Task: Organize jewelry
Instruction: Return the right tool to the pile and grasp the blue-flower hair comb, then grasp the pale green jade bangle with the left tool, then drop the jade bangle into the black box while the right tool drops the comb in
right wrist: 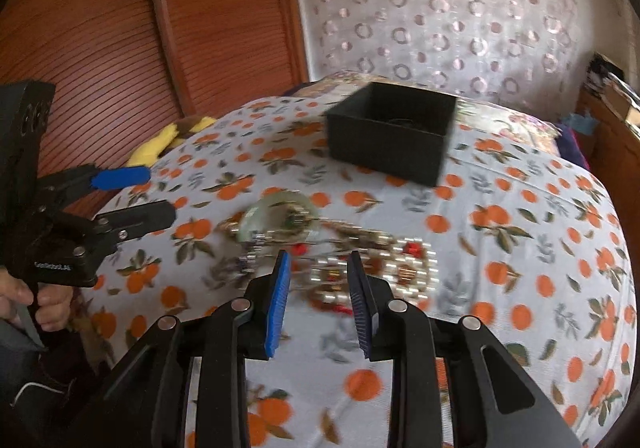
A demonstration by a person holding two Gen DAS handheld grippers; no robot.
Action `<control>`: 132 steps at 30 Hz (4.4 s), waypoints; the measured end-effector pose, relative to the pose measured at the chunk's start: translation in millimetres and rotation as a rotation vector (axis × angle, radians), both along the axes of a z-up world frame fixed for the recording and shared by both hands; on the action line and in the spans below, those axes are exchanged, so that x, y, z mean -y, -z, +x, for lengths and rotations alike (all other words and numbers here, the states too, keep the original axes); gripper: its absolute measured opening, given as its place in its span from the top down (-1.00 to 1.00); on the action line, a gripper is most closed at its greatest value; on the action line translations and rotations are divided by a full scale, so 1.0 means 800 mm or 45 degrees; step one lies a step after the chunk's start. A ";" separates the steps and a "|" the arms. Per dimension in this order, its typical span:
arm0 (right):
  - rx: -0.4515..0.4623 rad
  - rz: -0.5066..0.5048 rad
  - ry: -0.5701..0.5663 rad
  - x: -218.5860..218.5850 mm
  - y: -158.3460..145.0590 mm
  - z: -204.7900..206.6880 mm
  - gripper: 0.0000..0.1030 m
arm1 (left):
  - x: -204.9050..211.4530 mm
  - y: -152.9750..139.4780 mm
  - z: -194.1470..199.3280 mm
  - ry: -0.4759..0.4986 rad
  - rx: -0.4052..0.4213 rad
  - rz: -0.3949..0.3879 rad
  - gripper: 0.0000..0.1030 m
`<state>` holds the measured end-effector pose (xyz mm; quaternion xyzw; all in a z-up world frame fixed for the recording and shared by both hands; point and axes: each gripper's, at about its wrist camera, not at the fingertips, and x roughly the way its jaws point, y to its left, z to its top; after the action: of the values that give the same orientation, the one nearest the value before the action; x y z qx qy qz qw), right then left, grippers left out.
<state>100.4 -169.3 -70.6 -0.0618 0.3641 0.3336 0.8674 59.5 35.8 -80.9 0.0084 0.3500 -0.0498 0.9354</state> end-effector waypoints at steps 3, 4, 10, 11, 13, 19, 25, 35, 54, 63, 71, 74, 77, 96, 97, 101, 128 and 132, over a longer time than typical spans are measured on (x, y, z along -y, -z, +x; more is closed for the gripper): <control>-0.024 -0.023 -0.090 -0.026 0.006 -0.004 0.38 | -0.010 -0.002 -0.008 -0.016 0.004 -0.010 -0.66; -0.027 -0.040 -0.110 -0.034 0.008 -0.005 0.38 | -0.013 -0.002 -0.010 -0.023 0.008 -0.008 -0.66; -0.056 -0.100 -0.179 -0.066 0.019 -0.001 0.39 | -0.031 -0.005 -0.020 -0.056 0.023 -0.014 -0.67; -0.060 -0.124 -0.194 -0.072 0.021 -0.001 0.39 | -0.033 -0.005 -0.021 -0.060 0.025 -0.014 -0.67; -0.058 -0.170 -0.191 -0.078 0.026 -0.002 0.42 | -0.037 -0.007 -0.024 -0.069 0.031 -0.011 -0.67; -0.033 -0.274 -0.190 -0.087 0.034 -0.002 0.45 | -0.046 -0.011 -0.028 -0.078 0.046 -0.027 -0.67; -0.003 -0.328 -0.200 -0.097 0.037 0.004 0.45 | -0.047 -0.012 -0.030 -0.078 0.050 -0.032 -0.67; 0.087 -0.304 -0.230 -0.089 0.027 -0.013 0.56 | -0.044 -0.009 -0.030 -0.076 0.035 -0.043 -0.67; 0.096 -0.193 0.034 0.040 -0.012 0.006 0.56 | 0.032 0.020 0.056 0.142 -0.073 -0.027 -0.67; 0.081 -0.194 0.057 0.057 -0.005 0.001 0.56 | 0.067 0.042 0.100 0.205 -0.164 0.019 -0.67; 0.078 -0.190 0.068 0.061 -0.005 0.004 0.56 | 0.081 0.058 0.118 0.236 -0.233 0.045 -0.67; 0.079 -0.192 0.068 0.061 -0.006 0.004 0.56 | 0.082 0.064 0.121 0.228 -0.252 0.055 -0.67; 0.079 -0.190 0.068 0.061 -0.006 0.004 0.56 | 0.084 0.064 0.121 0.231 -0.251 0.070 -0.67; 0.102 -0.179 0.070 0.058 -0.015 0.007 0.56 | 0.071 -0.004 0.092 0.222 -0.060 0.034 -0.35; 0.104 -0.179 0.069 0.057 -0.016 0.007 0.56 | 0.069 -0.009 0.091 0.220 -0.049 0.025 -0.35; 0.113 -0.176 0.070 0.054 -0.021 0.010 0.56 | 0.066 -0.022 0.087 0.213 -0.016 0.006 -0.35; 0.185 -0.050 -0.100 -0.036 -0.083 0.179 0.56 | -0.009 -0.078 0.143 0.087 0.134 -0.073 -0.35; 0.144 -0.044 -0.145 -0.055 -0.070 0.195 0.56 | -0.023 -0.077 0.153 0.065 0.129 -0.078 -0.35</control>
<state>256.1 -125.5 -14.6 -0.1161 0.3162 0.3720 0.8650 182.0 53.8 -19.3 -0.0091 0.3004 -0.0837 0.9501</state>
